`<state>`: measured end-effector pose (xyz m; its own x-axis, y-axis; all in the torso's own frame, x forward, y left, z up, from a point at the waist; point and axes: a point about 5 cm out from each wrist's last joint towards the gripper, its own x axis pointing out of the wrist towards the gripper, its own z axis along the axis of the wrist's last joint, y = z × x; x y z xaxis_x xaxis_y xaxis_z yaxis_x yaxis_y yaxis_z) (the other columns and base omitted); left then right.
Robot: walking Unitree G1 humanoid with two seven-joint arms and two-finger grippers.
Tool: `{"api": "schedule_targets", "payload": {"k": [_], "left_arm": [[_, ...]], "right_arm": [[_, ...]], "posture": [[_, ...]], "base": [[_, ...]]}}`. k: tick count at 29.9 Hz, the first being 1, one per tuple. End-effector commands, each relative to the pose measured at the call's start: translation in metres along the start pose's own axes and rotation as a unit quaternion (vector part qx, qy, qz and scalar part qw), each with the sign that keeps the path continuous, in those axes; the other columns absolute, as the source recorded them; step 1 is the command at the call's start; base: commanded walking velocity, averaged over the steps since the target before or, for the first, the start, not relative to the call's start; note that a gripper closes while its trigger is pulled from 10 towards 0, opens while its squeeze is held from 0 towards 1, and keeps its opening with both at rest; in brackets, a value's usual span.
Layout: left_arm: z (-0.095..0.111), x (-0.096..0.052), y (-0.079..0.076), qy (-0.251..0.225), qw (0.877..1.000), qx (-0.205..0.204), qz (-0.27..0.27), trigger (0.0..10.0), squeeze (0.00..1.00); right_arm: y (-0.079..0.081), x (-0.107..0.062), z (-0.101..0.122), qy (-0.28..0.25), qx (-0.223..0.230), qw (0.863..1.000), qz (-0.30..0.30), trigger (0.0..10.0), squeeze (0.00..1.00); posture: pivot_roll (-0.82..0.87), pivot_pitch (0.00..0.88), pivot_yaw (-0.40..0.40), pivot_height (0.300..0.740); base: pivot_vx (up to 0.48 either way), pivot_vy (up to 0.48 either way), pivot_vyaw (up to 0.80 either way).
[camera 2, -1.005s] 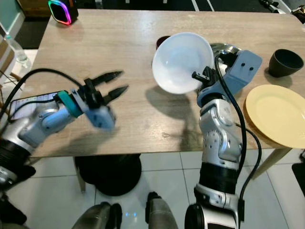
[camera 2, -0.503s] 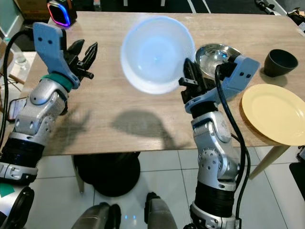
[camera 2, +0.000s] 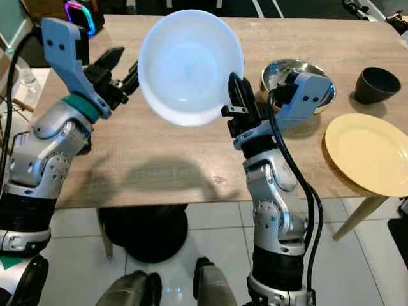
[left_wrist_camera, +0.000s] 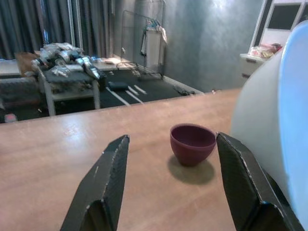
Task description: Setting the table
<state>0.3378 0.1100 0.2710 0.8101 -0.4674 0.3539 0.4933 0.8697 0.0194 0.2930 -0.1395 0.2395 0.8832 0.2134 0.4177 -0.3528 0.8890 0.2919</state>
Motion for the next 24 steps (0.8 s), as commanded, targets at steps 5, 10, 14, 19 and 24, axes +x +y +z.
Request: {"api": "schedule_targets", "payload": {"k": [5,10,14,19,24], "left_arm": [[0.029,0.002,-0.015,-0.075,0.996,0.041,0.003,10.0,0.00],[0.039,0.001,-0.017,-0.094,0.994,0.052,0.017,10.0,0.00],[0.039,0.000,-0.009,-0.082,0.995,0.041,0.037,10.0,0.00],[0.025,-0.002,-0.012,-0.033,0.999,-0.001,0.015,10.0,0.00],[0.001,-0.004,-0.012,0.040,0.997,-0.071,0.001,10.0,0.00]], "right_arm": [[-0.007,0.000,-0.013,0.017,-0.027,0.999,-0.031,0.0,0.00],[-0.015,0.000,-0.012,0.014,-0.044,0.997,-0.057,0.0,0.00],[-0.023,-0.004,-0.009,0.009,-0.041,0.996,-0.072,0.0,0.00],[-0.016,-0.006,-0.005,0.000,-0.029,0.999,-0.043,0.0,0.00],[0.007,-0.004,0.001,-0.017,-0.013,1.000,0.021,0.0,0.00]], "posture": [[0.01,0.069,0.042,0.740],[0.01,0.071,0.043,0.740],[0.01,0.076,0.041,0.740],[0.01,0.079,0.046,0.740],[0.01,0.081,0.049,0.740]], "base": [[0.000,0.000,0.00],[0.000,0.000,0.00],[0.000,0.000,0.00],[0.000,0.000,0.00],[0.000,0.000,0.00]]}}
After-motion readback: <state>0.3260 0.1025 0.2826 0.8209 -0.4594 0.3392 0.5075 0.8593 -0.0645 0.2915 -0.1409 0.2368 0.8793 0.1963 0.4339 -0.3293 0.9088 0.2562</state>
